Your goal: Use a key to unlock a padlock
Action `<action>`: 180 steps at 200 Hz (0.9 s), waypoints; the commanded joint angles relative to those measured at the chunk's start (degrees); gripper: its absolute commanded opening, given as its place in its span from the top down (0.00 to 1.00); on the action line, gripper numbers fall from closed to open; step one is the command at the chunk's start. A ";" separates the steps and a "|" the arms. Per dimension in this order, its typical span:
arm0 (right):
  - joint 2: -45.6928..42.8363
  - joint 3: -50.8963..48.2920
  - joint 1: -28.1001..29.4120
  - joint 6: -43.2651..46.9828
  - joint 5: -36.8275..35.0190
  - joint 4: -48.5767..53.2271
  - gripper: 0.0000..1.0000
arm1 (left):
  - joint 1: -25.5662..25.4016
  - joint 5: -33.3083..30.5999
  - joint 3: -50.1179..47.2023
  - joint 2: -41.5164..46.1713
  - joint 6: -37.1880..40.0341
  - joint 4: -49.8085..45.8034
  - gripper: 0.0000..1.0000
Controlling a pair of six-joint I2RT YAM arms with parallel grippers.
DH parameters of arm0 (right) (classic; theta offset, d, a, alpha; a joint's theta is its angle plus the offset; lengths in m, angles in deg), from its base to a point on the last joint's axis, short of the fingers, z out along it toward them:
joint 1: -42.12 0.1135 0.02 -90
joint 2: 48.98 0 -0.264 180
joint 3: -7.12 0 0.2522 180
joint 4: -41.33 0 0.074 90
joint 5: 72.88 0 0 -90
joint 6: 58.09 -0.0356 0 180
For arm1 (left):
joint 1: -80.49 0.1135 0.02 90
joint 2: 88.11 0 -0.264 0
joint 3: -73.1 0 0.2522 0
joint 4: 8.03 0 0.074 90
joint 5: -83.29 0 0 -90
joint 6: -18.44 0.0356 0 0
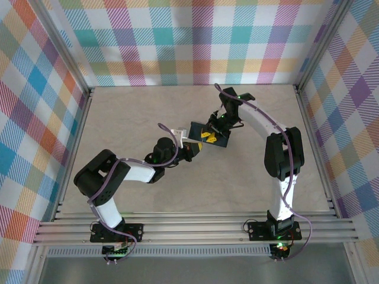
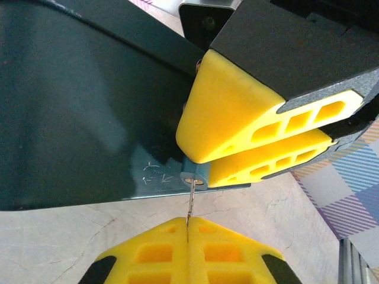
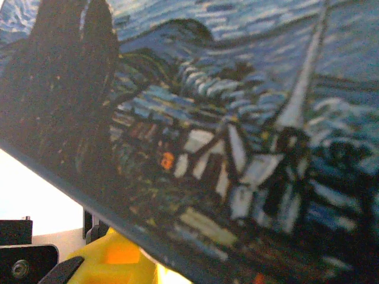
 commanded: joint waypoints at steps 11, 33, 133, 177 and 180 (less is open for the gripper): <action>-1.91 -3.49 1.19 1.12 0.99 -0.37 1.00 | -0.45 -2.79 -0.56 3.42 2.02 -1.76 1.00; -1.49 -5.19 1.17 2.18 -2.49 -2.62 1.00 | -0.37 -2.91 -2.73 6.25 3.22 -7.65 1.00; -0.94 -23.43 3.40 2.79 -16.22 -25.62 1.00 | -0.38 -5.71 -6.91 24.88 10.36 -33.72 1.00; -0.20 -27.37 4.70 0.98 -18.66 -30.27 0.77 | -0.41 -7.64 -6.01 30.96 11.69 -42.23 1.00; -0.40 -27.56 4.74 0.97 -18.66 -30.30 0.74 | -0.41 -7.80 -6.01 31.40 11.72 -42.52 1.00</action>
